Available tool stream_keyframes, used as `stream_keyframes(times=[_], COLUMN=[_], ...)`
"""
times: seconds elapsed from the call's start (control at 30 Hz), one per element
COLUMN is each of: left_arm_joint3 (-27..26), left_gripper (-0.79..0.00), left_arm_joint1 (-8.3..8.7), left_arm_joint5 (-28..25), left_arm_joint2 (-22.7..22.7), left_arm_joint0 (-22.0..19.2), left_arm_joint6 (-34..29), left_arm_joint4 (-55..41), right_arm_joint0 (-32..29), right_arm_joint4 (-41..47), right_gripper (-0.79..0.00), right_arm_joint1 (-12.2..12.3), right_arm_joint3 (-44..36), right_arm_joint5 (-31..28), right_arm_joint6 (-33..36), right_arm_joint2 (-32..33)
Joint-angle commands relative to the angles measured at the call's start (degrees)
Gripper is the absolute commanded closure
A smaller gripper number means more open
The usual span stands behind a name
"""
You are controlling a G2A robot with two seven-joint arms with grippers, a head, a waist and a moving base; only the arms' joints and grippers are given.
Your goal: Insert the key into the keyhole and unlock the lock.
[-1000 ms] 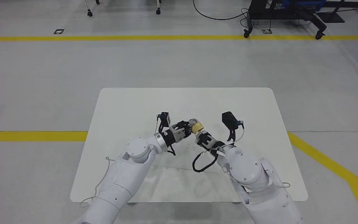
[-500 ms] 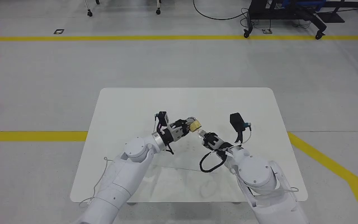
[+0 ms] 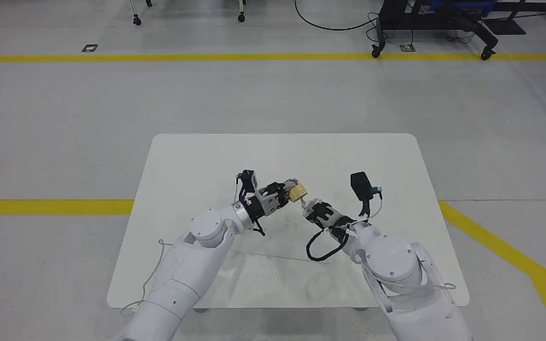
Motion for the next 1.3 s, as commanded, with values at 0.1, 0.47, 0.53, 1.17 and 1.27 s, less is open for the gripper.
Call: stream_keyframes(times=[0.1,0.47,0.53,1.17,1.27], left_arm_joint3=[0.1,0.6,0.6,-4.2,-4.4], left_gripper=[0.0,0.0,0.0,0.0,0.0], left_arm_joint1=[0.02,0.01,0.07,0.25,0.26], left_arm_joint5=[0.3,0.2,0.0,-1.3,-1.5], left_arm_joint2=[0.0,-0.4,-1.1,-1.0,-1.1], left_arm_joint0=[-0.1,-0.4,-0.2,2.8,3.0], left_arm_joint6=[-0.8,-1.6,-1.2,2.8,2.8], left_arm_joint4=[-0.1,-1.1,-2.2,-0.1,-0.4], right_arm_joint0=[0.4,1.2,1.1,-0.2,0.0], right_arm_joint4=[0.5,2.6,3.1,23.7,25.8], right_gripper=[0.0,-0.785,-0.785,0.0,0.0], right_arm_joint1=[0.0,-0.2,-0.2,-1.0,-1.0], right_arm_joint3=[0.6,2.0,1.9,7.0,7.8], right_arm_joint5=[-0.1,-0.2,-0.2,-7.6,-8.5], right_arm_joint6=[0.0,-1.2,-1.2,1.4,2.2], right_arm_joint2=[0.4,0.7,1.1,6.8,6.8])
